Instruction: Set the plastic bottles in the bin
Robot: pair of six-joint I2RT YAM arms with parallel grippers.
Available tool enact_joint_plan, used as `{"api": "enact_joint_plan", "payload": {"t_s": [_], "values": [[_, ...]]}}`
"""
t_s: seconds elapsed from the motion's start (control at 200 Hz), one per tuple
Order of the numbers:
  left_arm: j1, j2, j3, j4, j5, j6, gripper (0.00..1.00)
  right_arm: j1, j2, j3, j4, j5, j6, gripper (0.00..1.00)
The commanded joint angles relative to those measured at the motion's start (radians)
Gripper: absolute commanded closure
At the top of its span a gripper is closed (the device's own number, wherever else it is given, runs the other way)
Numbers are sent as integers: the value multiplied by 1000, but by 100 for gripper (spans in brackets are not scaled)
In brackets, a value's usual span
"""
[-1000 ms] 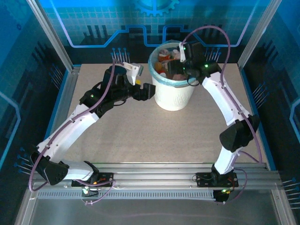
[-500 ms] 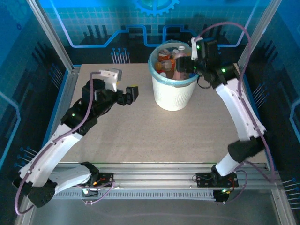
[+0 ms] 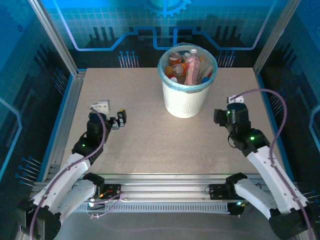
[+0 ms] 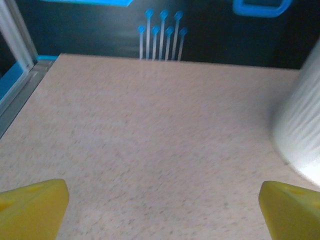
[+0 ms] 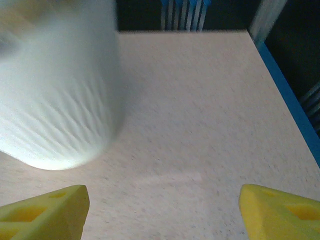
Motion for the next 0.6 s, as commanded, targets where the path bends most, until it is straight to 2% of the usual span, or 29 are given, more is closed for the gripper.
{"api": "enact_joint_plan", "payload": {"t_s": [0.0, 0.1, 0.125, 0.18, 0.265, 0.365, 0.5, 0.595], "values": [[9, 55, -88, 182, -99, -34, 1, -63, -7, -161, 187, 71, 46, 20], [10, 107, -160, 305, -169, -6, 1, -98, 10, -338, 413, 49, 36, 21], [13, 107, -155, 285, -195, -10, 1, -104, 19, -373, 485, 52, 34, 22], [17, 116, -180, 357, -204, 61, 1, -139, 47, -359, 485, 24, 33, 22], [41, 123, -247, 521, -204, 133, 1, -167, 126, -374, 607, 9, -10, 20], [112, 152, -292, 598, -128, 136, 1, -186, 239, -374, 712, -52, -57, 19], [227, 288, -333, 760, 46, 100, 1, -190, 367, -411, 949, -175, -143, 19], [271, 385, -311, 839, 191, 127, 1, -189, 422, -391, 1005, -253, -220, 19]]}}
